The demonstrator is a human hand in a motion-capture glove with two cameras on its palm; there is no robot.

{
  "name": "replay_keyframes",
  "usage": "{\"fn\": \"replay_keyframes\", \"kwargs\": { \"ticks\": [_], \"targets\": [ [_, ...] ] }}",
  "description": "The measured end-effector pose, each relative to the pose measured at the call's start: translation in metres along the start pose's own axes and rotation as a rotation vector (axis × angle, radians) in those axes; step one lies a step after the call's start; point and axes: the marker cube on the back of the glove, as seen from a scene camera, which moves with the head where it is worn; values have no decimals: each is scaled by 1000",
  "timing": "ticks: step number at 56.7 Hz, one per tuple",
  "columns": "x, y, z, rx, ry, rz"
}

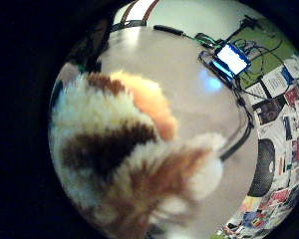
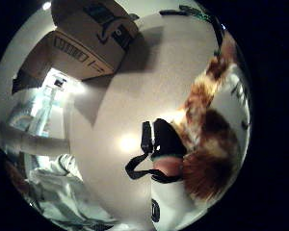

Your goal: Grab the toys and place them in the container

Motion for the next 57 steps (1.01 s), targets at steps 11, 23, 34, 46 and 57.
{"fn": "replay_keyframes", "kwargs": {
  "ticks": [11,23,34,46,57],
  "targets": [
    [1,-22,2,138,36,-25],
    [-7,-35,-18,-36,50,-3],
    [-35,-72,-112,-197,-9,-10],
    [-125,-134,-238,-29,46,-101],
    [-232,-187,-301,314,-81,-219]
  ]
}}
